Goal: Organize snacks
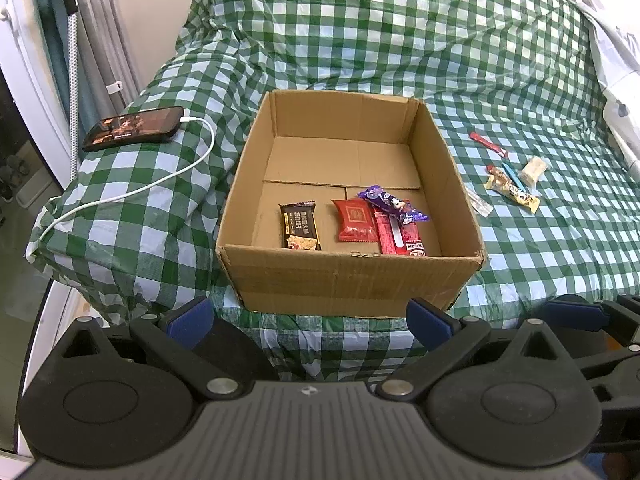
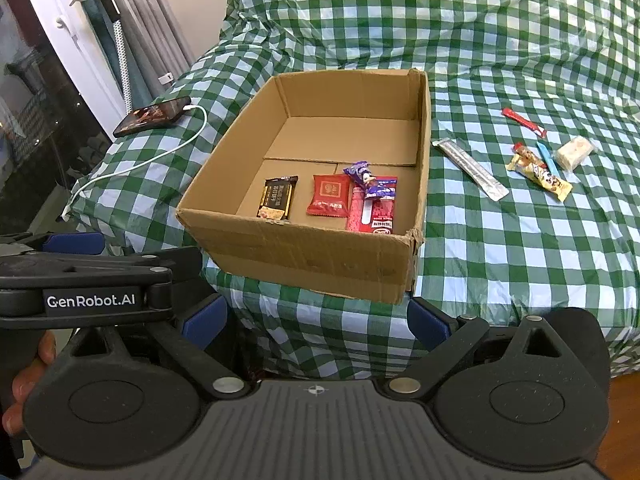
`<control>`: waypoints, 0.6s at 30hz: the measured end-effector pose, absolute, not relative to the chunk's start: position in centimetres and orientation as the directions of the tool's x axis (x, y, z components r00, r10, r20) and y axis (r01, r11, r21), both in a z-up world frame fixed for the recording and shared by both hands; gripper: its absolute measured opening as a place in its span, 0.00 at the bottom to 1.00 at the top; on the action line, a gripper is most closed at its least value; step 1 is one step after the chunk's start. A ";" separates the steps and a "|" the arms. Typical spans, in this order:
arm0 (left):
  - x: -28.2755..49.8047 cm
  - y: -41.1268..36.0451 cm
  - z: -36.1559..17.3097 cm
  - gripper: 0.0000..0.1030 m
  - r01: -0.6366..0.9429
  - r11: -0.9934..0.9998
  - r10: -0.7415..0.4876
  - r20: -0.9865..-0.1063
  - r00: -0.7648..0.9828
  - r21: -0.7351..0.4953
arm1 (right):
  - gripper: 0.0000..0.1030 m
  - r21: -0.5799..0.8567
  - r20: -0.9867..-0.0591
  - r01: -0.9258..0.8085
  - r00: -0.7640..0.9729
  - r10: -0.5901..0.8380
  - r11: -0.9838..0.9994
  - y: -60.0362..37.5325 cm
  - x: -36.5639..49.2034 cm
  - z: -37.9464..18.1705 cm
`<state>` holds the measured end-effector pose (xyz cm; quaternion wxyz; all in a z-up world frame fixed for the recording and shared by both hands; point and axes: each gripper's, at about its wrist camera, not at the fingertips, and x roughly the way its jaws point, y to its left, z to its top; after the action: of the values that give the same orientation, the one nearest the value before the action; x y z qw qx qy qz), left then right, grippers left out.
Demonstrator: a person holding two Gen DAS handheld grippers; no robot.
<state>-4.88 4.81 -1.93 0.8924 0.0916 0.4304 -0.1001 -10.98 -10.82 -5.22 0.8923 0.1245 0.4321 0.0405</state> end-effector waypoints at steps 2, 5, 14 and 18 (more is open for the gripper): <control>-4.7 4.7 -2.0 1.00 0.260 0.962 -0.099 -0.789 0.607 0.079 | 0.94 0.262 -0.763 0.038 0.621 0.182 0.964 -11.0 -10.9 -5.4; -4.6 4.3 -2.0 1.00 0.264 0.961 -0.096 -0.790 0.605 0.085 | 0.94 0.268 -0.764 0.044 0.618 0.184 0.962 -11.3 -10.8 -5.6; -4.0 3.0 -1.8 1.00 0.294 0.952 -0.113 -0.798 0.592 0.083 | 0.94 0.277 -0.761 0.057 0.622 0.183 0.959 -12.1 -10.3 -5.9; -3.6 2.3 -1.4 1.00 0.300 0.951 -0.126 -0.798 0.589 0.072 | 0.94 0.275 -0.748 0.064 0.642 0.172 0.959 -12.6 -10.3 -5.7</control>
<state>-3.55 2.29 -1.42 0.8858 0.0997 0.4369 -0.1203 -10.35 -12.64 -5.70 0.8952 0.1396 0.4223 0.0300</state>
